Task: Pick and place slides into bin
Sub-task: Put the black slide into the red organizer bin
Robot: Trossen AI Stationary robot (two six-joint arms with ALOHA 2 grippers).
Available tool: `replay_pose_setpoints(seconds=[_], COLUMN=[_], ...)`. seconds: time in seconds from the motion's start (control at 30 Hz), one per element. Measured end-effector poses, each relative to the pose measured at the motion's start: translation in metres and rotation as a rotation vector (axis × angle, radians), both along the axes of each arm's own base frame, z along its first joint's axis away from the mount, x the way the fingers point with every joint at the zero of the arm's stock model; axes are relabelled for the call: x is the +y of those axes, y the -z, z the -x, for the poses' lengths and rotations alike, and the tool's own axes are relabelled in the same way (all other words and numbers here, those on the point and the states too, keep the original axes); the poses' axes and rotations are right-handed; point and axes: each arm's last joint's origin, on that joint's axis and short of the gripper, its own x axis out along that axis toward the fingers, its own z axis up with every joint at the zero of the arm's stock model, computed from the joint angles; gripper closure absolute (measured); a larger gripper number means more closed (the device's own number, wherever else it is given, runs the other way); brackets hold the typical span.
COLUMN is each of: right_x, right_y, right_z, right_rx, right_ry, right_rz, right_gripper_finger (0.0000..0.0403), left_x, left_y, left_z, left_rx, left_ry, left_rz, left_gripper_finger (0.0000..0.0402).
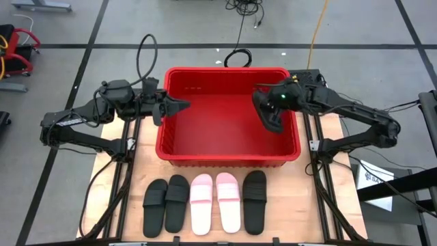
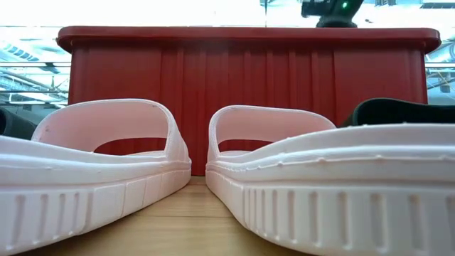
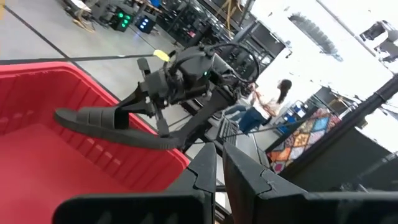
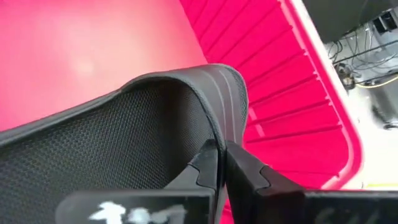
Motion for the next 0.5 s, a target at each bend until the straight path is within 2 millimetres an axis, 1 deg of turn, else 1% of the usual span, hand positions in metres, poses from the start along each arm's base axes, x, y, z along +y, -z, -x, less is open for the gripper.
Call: replay_pose_setpoints(seconds=[0.1, 0.37, 0.5], right_x=[-0.011, -0.034, -0.044], right_y=[0.009, 0.024, 0.036], right_z=[-0.007, -0.022, -0.030], right_rx=[0.073, 0.131, 0.193], right_ry=[-0.017, -0.002, -0.012], right_rz=[0.015, 0.034, 0.024], right_gripper_finger=[0.0397, 0.0398, 0.0398], left_x=[0.000, 0.000, 0.000], left_y=[0.000, 0.000, 0.000], left_z=[0.000, 0.000, 0.000], left_rx=[0.000, 0.001, 0.003], left_ry=[-0.004, -0.003, -0.003], left_rz=[0.005, -0.011, -0.023], left_gripper_finger=[0.0376, 0.0376, 0.0376])
